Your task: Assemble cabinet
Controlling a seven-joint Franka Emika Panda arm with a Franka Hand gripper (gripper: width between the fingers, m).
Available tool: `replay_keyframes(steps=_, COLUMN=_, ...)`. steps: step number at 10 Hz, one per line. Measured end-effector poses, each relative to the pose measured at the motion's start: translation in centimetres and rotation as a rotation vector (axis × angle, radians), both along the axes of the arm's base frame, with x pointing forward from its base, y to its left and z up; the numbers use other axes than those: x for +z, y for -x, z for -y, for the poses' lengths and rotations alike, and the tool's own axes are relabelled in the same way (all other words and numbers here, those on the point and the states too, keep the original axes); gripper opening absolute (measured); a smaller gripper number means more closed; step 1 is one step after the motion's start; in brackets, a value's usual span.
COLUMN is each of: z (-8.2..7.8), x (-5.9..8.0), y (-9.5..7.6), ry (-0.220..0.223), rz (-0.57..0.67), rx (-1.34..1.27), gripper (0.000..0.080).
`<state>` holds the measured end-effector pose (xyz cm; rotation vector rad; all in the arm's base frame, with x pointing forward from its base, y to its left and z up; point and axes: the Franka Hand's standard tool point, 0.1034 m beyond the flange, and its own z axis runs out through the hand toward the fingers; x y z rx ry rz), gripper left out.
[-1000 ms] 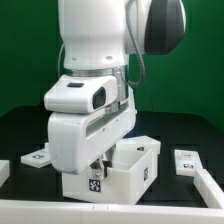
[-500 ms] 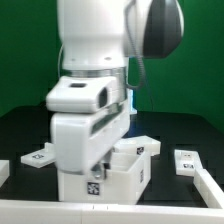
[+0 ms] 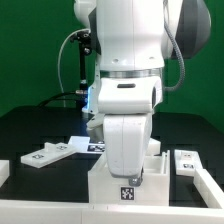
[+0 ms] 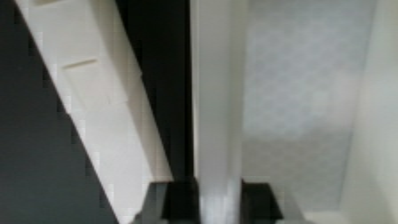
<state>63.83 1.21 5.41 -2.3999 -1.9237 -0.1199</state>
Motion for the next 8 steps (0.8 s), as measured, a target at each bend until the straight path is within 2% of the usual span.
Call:
replay_keyframes(steps=2, z=-0.2, x=0.0, y=-0.3, ry=0.0, rz=0.025, rx=0.033, gripper=0.0087)
replay_keyframes(steps=3, z=-1.4, x=-0.1, y=-0.9, ry=-0.005, rz=0.082, rx=0.077, gripper=0.0088)
replay_keyframes(steps=5, z=-3.5, x=-0.4, y=-1.2, ry=-0.007, rz=0.096, rx=0.124, gripper=0.0088)
replay_keyframes(steps=8, z=-5.9, x=-0.8, y=-2.2, ry=-0.011, rz=0.061, rx=0.176, gripper=0.0094)
